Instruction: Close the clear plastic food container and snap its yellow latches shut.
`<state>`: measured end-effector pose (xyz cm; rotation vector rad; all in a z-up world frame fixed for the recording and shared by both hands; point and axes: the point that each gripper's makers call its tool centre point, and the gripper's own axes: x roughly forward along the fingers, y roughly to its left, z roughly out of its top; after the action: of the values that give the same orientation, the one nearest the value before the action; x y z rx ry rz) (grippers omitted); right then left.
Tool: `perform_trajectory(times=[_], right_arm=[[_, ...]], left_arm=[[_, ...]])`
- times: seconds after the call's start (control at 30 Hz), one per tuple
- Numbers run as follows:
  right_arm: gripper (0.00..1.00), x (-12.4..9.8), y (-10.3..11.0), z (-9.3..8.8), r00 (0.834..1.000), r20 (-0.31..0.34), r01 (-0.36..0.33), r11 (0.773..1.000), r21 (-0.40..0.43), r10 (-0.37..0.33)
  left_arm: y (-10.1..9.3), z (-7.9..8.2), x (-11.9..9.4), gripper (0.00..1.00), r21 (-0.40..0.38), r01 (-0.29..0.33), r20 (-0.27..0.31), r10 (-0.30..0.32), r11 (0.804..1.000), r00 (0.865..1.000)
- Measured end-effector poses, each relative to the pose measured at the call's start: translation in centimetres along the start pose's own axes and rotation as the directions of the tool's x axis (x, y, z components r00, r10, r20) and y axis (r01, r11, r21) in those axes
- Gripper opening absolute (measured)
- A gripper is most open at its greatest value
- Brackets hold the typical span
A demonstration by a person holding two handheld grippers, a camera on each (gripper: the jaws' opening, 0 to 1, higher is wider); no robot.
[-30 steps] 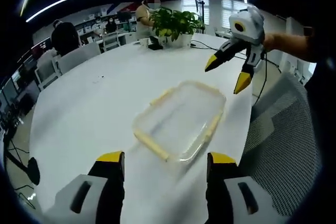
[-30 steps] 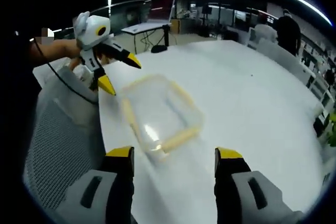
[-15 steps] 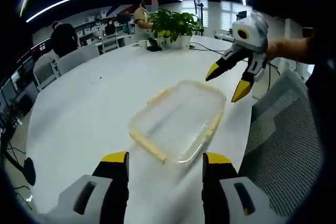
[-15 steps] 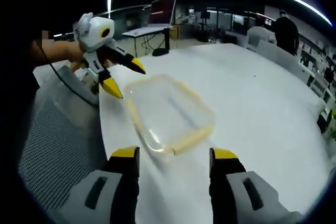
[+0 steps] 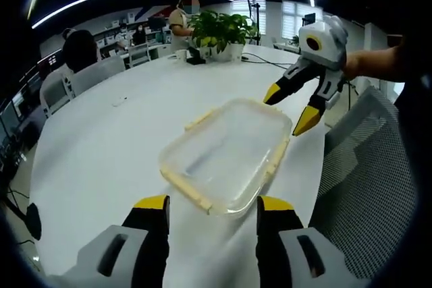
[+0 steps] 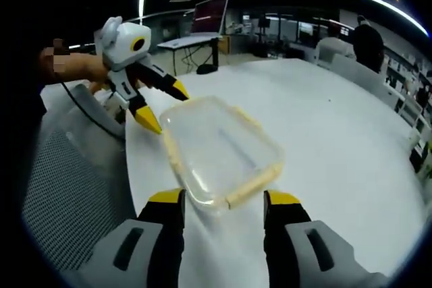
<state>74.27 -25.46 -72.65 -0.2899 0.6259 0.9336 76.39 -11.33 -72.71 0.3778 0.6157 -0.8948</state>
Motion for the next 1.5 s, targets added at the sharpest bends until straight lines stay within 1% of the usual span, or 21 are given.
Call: perform_trajectory(times=[0.17, 0.47, 0.8, 1.4, 1.5], right_arm=[[0.43, 0.2, -0.1, 0.2, 1.000, -0.001, -0.008, 1.000, -0.006, 0.008], [0.43, 0.9, -1.4, 0.8, 1.000, -0.007, -0.007, 1.000, -0.015, 0.007], [0.43, 1.6, -3.2, 1.7, 1.000, -0.008, -0.001, 1.000, -0.016, 0.001], [0.43, 3.7, -7.2, 3.9, 1.000, -0.010, 0.025, 1.000, -0.019, -0.025], [0.43, 3.8, -7.5, 4.1, 1.000, -0.009, 0.027, 0.999, -0.016, -0.028]], left_arm=[[-0.1, 0.0, 0.2, 0.46, 0.006, 0.011, -0.001, -0.011, 1.000, 1.000], [0.5, 0.6, 1.0, 0.43, 0.016, 0.029, 0.002, -0.029, 0.999, 1.000], [2.2, 1.5, 2.0, 0.42, 0.031, 0.020, -0.001, -0.020, 0.999, 1.000], [6.1, 3.0, 4.1, 0.42, 0.014, -0.002, -0.002, 0.002, 1.000, 1.000], [6.5, 3.2, 4.4, 0.42, 0.010, -0.003, -0.001, 0.003, 1.000, 1.000]])
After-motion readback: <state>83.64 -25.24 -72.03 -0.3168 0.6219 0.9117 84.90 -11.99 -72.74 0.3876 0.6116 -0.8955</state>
